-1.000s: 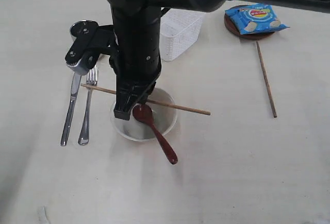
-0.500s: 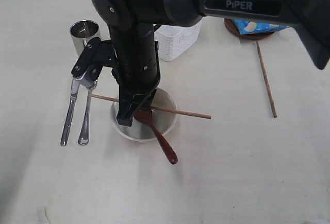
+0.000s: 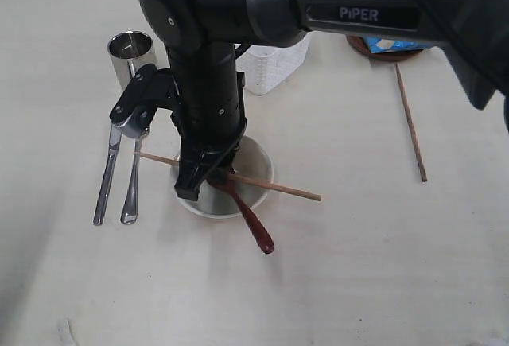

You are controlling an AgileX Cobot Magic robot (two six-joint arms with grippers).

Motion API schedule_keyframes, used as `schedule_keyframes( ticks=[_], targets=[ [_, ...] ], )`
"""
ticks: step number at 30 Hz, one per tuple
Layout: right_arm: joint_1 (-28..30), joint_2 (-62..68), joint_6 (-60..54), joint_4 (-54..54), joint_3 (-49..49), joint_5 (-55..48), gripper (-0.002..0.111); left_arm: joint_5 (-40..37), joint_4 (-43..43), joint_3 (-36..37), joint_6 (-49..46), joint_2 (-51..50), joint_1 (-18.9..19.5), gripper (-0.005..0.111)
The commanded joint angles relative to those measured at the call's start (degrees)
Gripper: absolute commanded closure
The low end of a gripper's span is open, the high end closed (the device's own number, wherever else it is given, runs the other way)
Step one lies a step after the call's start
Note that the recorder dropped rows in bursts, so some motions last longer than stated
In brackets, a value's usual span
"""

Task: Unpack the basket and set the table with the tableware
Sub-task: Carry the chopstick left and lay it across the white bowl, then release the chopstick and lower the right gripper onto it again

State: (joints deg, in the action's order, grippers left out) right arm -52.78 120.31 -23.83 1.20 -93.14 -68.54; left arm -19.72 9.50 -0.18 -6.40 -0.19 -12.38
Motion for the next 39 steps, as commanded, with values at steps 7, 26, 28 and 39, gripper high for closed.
schedule_keyframes(
  ticks=[7,26,28,39],
  targets=[
    [0.5,-4.1,6.6,6.0,-0.1,-1.4,0.072,0.1,-0.1,0.2,-0.1,0.2,-0.3,0.107],
    [24.2,-14.8,7.0,-6.8,-0.1,3.1,0.072,0.1,-0.1,0.2,-0.1,0.2,-0.3,0.107],
    [25.1,-13.7,7.0,-7.4,-0.1,3.6,0.072,0.1,-0.1,0.2,-0.1,0.2,-0.3,0.107],
    [25.4,-9.6,5.2,-7.3,-0.1,7.8,0.08,0.1,0.0,0.2,0.0,0.2,-0.3,0.107]
  ],
)
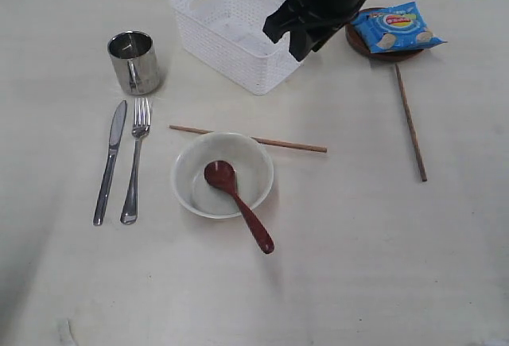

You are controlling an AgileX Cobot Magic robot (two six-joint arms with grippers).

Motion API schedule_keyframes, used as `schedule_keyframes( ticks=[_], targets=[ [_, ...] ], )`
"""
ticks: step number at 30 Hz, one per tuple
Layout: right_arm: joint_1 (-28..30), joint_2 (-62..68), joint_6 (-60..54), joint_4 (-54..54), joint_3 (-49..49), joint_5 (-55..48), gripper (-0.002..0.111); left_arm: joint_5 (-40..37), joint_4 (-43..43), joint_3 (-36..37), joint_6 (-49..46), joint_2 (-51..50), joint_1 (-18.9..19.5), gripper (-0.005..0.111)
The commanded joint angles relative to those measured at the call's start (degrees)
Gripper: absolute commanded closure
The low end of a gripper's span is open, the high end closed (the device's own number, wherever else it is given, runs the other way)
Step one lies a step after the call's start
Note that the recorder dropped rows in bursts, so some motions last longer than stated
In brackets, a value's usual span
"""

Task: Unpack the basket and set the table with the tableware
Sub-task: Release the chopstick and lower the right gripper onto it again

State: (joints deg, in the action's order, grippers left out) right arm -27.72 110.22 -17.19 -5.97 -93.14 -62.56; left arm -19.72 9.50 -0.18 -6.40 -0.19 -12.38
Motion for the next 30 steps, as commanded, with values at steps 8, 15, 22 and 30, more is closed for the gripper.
schedule_keyframes(
  ticks=[8,15,22,30],
  targets=[
    [0.3,5.5,-14.3,-4.0,-0.1,-1.7,0.079,0.1,0.0,0.2,0.0,0.2,-0.3,0.107],
    [0.3,6.5,-18.8,-5.8,4.7,-7.2,0.079,0.1,0.0,0.2,0.0,0.2,-0.3,0.107],
    [1.6,-2.6,-22.2,-8.1,17.2,6.5,0.079,0.1,0.0,0.2,0.1,0.2,-0.3,0.107],
    [1.5,-5.3,-34.9,-13.6,28.9,18.5,0.079,0.1,0.0,0.2,0.1,0.2,-0.3,0.107]
  ],
)
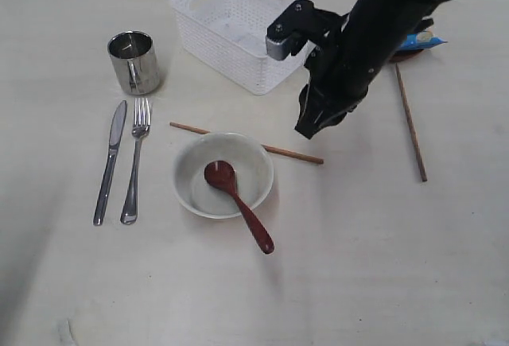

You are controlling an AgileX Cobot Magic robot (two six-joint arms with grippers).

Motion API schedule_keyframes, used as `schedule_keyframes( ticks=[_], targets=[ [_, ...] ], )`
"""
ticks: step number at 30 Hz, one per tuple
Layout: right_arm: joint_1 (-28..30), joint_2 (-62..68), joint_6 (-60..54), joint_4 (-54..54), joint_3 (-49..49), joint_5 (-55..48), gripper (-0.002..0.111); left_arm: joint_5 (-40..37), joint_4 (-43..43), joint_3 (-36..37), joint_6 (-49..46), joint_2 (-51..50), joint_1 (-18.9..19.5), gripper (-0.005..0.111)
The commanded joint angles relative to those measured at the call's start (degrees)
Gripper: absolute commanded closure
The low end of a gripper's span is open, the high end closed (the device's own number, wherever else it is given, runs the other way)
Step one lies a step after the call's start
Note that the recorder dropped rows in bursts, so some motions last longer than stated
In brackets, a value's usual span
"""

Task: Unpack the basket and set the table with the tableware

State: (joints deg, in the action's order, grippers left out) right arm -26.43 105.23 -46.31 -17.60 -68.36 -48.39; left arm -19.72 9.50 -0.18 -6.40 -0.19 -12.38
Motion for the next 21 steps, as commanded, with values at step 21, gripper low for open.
schedule_keyframes(
  ticks=[21],
  targets=[
    [0.2,7.0,-11.8,-6.3,5.2,9.1,0.079,0.1,0.0,0.2,0.0,0.2,-0.3,0.107]
  ],
)
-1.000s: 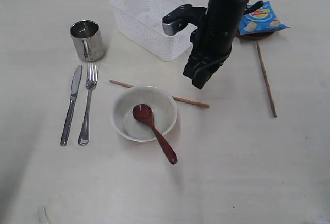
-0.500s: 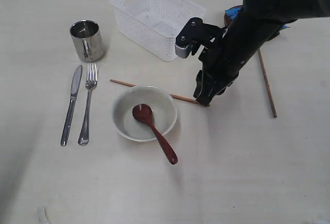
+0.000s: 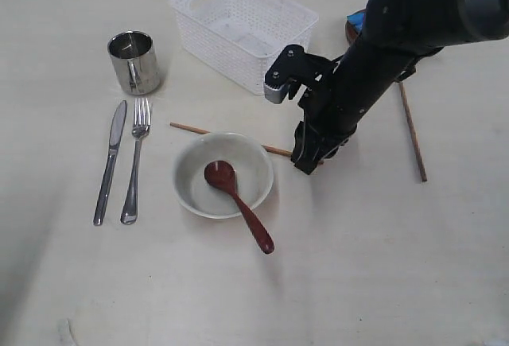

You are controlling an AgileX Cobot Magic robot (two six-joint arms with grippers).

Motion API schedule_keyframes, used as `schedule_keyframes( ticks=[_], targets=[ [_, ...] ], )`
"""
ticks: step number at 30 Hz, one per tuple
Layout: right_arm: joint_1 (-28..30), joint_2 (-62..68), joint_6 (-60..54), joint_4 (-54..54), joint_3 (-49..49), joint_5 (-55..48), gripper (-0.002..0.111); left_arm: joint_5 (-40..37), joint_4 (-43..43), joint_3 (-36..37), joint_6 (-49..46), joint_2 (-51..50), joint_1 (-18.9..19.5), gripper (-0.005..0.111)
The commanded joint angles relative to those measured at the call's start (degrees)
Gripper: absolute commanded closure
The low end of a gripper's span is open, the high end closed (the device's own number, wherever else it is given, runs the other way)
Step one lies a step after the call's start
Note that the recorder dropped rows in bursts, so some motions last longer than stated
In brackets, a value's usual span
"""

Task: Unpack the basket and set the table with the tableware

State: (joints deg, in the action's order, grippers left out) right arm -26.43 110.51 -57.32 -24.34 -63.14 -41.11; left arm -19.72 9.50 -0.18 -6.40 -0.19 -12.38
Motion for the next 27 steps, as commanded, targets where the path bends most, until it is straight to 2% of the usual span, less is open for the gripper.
schedule_keyframes(
  ticks=[1,9,11,14,15,22,27],
  targets=[
    [0.2,2.2,-0.8,0.5,0.0,1.8,0.079,0.1,0.0,0.2,0.0,0.2,-0.3,0.107],
    [0.2,5.0,-0.9,0.5,0.0,3.3,0.081,0.1,0.0,0.2,0.0,0.2,-0.3,0.107],
    [0.2,5.0,-0.9,1.5,0.0,3.3,0.088,0.1,0.0,0.2,0.0,0.2,-0.3,0.107],
    [0.2,5.0,-0.8,3.6,0.0,3.3,0.106,0.1,0.0,0.2,0.0,0.2,-0.3,0.107],
    [0.2,5.0,-0.5,4.0,0.0,3.2,0.109,0.1,0.0,0.2,0.0,0.2,-0.3,0.107],
    [0.2,3.6,0.2,7.1,0.0,1.4,0.109,0.1,0.0,0.2,0.0,0.2,-0.3,0.107],
    [0.2,-2.6,5.6,12.3,0.0,2.1,0.109,0.1,0.0,0.2,0.0,0.2,-0.3,0.107]
  ],
)
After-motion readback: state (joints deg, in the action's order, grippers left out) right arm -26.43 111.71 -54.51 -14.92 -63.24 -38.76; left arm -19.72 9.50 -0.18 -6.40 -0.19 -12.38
